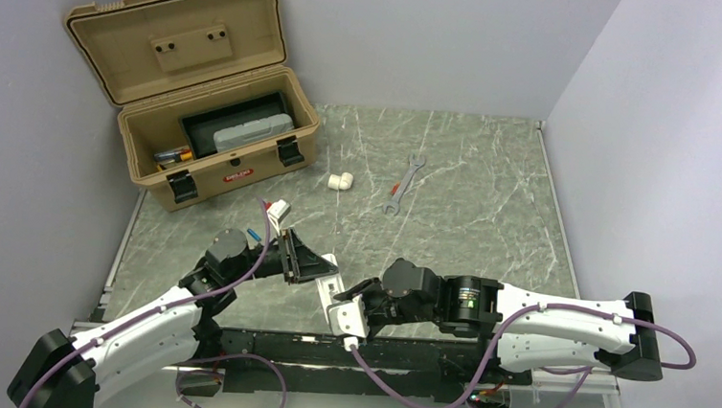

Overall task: Load the batteries into the remote control
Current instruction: Remove the battery cover from the remote control.

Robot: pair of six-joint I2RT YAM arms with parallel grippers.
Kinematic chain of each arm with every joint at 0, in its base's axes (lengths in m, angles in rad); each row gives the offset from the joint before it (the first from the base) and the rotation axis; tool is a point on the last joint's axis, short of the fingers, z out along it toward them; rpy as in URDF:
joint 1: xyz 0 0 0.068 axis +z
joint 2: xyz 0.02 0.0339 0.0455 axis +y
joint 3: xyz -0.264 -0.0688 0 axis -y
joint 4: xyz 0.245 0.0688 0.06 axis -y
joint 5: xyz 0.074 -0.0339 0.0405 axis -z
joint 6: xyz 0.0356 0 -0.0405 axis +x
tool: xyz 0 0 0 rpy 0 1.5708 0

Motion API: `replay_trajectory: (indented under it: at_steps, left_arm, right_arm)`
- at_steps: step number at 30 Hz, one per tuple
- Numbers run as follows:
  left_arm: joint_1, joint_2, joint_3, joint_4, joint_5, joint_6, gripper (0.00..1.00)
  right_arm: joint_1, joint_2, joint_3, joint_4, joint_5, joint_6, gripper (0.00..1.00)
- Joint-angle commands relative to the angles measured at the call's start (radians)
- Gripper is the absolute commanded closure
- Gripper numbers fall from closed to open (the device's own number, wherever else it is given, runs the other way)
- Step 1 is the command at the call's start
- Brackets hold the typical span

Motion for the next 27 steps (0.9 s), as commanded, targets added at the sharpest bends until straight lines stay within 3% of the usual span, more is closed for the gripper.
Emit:
replay_trajectory:
  at_steps: [1,27]
  left_arm:
    - [-0.025,-0.012,0.005,0.018,0.063,0.015,1.0]
    - [-0.026,-0.005,-0.015,0.043,0.059,0.003,1.0]
  right_arm:
    - [-0.011,-0.039,0.015,0.068,0.067,-0.006,0.62]
    - [-0.011,-0.081,-0.023,0.048,0.031,0.045,0.6]
